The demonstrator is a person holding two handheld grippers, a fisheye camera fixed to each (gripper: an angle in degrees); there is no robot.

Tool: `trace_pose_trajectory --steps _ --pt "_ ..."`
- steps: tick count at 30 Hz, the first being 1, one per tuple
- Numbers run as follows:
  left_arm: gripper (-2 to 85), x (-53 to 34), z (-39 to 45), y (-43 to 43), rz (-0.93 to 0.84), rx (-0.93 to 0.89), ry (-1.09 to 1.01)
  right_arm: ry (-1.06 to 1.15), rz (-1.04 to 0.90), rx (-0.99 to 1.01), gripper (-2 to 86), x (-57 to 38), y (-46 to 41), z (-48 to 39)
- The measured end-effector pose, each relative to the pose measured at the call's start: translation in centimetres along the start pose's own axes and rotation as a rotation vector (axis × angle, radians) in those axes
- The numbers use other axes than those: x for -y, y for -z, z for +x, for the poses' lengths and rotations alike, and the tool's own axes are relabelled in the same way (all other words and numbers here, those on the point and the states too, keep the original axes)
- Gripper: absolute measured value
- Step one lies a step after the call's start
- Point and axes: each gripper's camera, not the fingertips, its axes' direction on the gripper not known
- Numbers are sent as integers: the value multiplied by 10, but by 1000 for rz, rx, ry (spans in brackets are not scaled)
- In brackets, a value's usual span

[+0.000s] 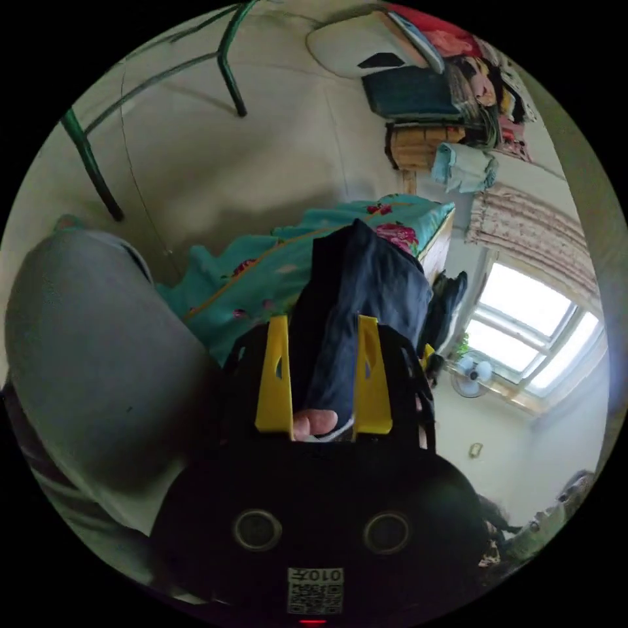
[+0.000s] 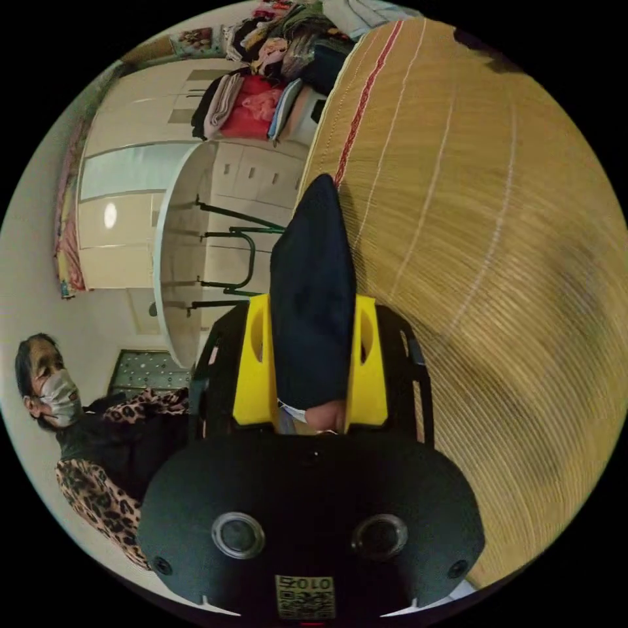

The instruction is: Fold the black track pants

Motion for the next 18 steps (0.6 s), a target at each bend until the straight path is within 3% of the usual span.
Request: trace_pose_trajectory --steps 3,8,14,18 --pt "136 11 0 -3 -44 -32 -25 -3 10 22 100 -15 -15 -6" --pt "109 20 18 -10 -186 91 -95 62 54 84 42 -48 -11 -37" --pt "73 -15 56 14 -58 264 -239 167 97 58 28 -104 -7 -122" --pt "59 -39 81 21 -95 107 -350 260 183 44 26 -141 1 -191"
